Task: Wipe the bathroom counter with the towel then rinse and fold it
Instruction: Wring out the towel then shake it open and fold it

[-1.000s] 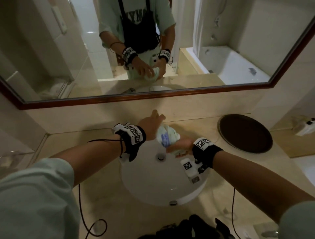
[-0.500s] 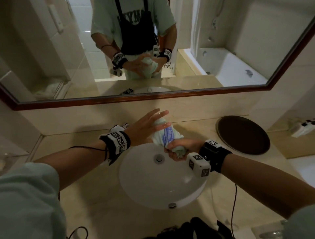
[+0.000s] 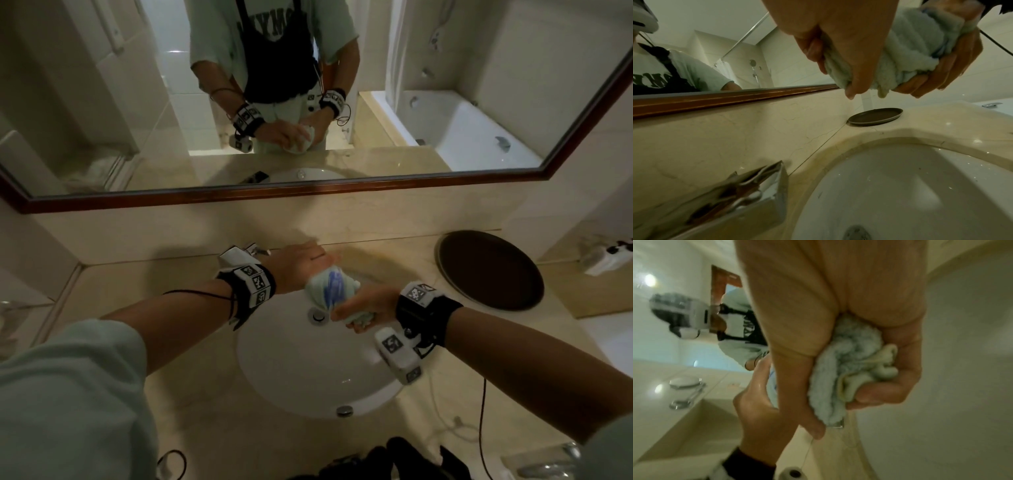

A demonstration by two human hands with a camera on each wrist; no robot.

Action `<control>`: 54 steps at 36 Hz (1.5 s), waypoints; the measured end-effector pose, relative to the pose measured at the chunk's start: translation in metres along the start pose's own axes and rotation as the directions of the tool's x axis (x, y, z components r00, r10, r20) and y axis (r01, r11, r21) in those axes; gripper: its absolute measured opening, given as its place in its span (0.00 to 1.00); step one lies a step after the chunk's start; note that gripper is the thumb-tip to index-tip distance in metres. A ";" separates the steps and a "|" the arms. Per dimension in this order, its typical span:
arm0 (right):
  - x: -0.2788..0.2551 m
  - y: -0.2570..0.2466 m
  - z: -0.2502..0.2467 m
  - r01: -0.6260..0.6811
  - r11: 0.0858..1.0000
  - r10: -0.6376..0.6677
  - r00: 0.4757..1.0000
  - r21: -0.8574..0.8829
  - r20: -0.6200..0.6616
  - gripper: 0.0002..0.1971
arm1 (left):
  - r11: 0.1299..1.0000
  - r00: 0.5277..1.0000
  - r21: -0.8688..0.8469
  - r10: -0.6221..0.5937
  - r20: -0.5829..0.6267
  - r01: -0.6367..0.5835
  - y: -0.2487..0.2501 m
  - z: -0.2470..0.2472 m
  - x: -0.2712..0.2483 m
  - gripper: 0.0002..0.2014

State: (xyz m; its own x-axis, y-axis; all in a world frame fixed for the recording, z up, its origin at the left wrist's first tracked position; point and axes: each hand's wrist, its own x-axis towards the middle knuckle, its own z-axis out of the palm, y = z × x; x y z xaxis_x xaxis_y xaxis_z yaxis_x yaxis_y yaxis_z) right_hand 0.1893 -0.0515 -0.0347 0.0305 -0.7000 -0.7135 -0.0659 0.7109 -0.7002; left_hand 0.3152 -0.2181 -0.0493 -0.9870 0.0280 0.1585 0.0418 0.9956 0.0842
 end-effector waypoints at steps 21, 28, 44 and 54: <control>0.046 0.020 0.019 -0.215 0.821 -0.044 0.899 -0.528 -0.435 0.11 | 0.974 0.815 0.178 -0.216 0.538 0.140 0.016 0.008 0.032 0.21; 0.057 0.024 0.027 -0.197 0.799 -0.101 0.888 -0.569 -0.449 0.18 | 0.891 0.596 0.390 -0.446 0.667 0.231 0.027 0.021 0.039 0.23; 0.034 -0.007 0.000 -0.105 0.856 -0.065 0.950 -0.507 -0.306 0.30 | 0.917 0.807 0.092 -0.387 0.446 0.389 0.008 0.003 0.041 0.19; -0.002 -0.014 -0.020 0.063 0.996 -0.074 0.976 -0.059 -0.206 0.12 | 0.951 0.918 -0.166 -0.296 -0.263 0.259 0.001 -0.007 0.009 0.45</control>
State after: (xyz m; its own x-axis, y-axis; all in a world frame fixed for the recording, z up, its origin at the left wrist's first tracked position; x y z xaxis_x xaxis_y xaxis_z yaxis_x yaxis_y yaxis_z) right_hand 0.1705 -0.0612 -0.0226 -0.1710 -0.7495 -0.6396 -0.1223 0.6603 -0.7410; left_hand 0.3079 -0.2177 -0.0408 -0.8777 -0.2925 0.3795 -0.1899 0.9396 0.2849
